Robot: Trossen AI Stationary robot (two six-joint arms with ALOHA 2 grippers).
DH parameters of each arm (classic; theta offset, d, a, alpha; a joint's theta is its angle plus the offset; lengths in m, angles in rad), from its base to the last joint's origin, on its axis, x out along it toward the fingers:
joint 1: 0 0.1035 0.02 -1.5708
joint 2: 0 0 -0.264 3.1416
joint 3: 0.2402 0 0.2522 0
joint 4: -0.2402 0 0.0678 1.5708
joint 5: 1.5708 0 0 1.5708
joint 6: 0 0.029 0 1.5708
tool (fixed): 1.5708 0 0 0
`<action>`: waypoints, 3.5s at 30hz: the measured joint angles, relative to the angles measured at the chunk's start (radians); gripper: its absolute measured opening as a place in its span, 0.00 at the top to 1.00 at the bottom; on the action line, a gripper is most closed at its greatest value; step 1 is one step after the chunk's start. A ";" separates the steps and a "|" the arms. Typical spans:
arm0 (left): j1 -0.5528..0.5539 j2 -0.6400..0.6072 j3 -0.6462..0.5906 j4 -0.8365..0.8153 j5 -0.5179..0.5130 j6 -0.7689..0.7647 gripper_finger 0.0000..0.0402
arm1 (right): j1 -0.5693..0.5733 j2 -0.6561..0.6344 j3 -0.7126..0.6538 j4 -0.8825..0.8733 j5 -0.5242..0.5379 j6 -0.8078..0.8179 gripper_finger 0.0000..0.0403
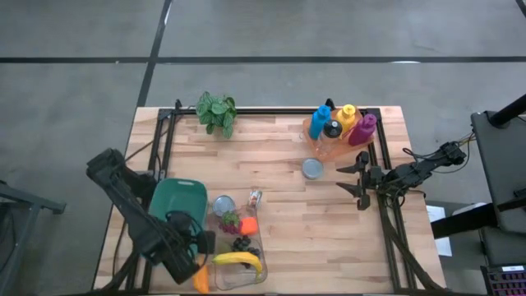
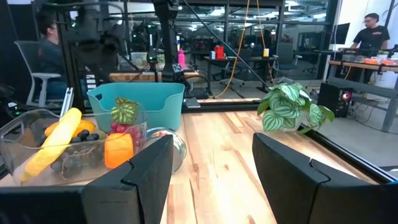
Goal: Pick & Place Food Item
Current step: Adjust the blue bin
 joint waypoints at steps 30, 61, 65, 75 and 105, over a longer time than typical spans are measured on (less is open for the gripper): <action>-0.092 0.240 -0.006 0.439 0.263 -0.483 0.16 | 0.000 0.000 0.000 0.000 -0.001 0.000 0.46; -0.113 0.353 -0.008 0.399 0.230 -0.515 0.16 | 0.000 0.000 0.000 0.000 0.000 0.000 0.46; -0.113 0.353 -0.008 0.407 0.230 -0.519 0.16 | 0.000 0.000 0.000 0.000 0.000 0.000 0.46; -0.113 0.351 -0.009 0.406 0.231 -0.518 0.16 | 0.000 0.000 0.000 0.000 0.000 0.000 0.46; -0.075 -0.078 -0.079 -0.154 0.120 -0.377 0.24 | 0.000 0.000 0.000 0.001 0.000 0.000 0.46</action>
